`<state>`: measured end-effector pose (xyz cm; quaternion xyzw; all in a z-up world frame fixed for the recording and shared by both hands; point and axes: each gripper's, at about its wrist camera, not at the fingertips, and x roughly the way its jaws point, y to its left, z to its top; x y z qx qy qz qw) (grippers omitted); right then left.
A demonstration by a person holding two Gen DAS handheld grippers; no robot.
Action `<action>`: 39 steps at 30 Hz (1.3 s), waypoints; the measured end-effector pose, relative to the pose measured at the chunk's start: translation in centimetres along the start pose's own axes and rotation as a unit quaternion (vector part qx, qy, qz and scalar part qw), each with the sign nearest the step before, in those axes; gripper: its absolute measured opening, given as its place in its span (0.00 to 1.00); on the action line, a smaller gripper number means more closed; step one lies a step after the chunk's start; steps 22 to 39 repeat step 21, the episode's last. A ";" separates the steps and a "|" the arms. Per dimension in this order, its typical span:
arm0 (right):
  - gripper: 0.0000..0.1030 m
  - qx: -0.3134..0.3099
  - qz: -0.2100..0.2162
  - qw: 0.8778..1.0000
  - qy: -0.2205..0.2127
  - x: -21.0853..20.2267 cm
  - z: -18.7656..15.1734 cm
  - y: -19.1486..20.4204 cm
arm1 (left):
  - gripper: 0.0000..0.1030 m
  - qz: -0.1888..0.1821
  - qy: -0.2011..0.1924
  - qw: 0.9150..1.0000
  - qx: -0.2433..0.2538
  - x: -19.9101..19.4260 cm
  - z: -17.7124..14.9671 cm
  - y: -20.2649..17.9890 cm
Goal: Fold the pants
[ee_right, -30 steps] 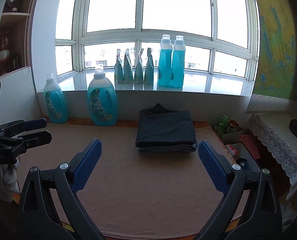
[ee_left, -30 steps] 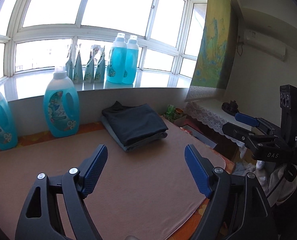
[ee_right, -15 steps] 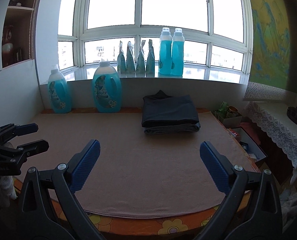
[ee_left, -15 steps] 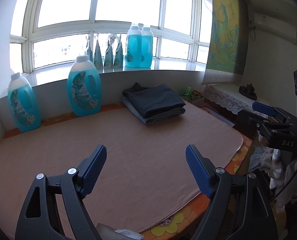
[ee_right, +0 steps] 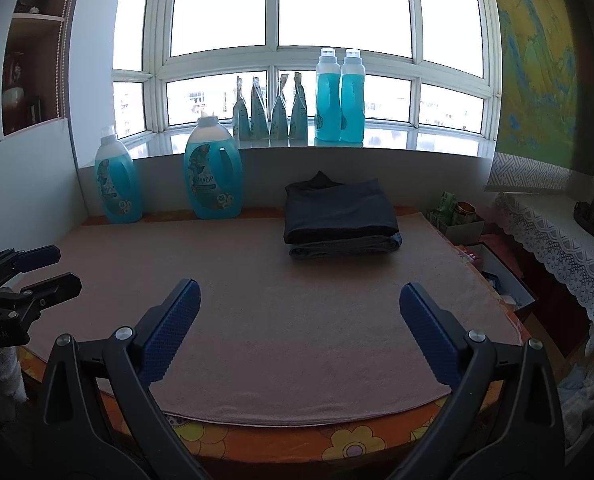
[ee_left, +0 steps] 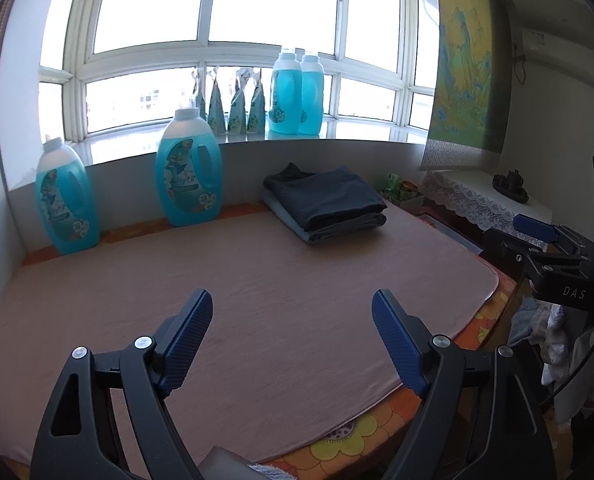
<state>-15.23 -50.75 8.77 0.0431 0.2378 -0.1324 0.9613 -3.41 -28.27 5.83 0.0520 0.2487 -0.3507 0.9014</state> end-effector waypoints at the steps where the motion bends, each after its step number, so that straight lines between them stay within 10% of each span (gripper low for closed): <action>1: 0.99 0.001 0.002 1.000 0.001 0.1 -0.1 -0.1 | 0.80 0.002 -0.001 1.000 -0.001 -0.1 -0.1 0.0; 39: 0.99 0.006 0.012 1.000 0.024 2.9 -0.6 0.1 | 0.80 0.007 -0.001 1.000 -0.003 0.6 -0.6 1.2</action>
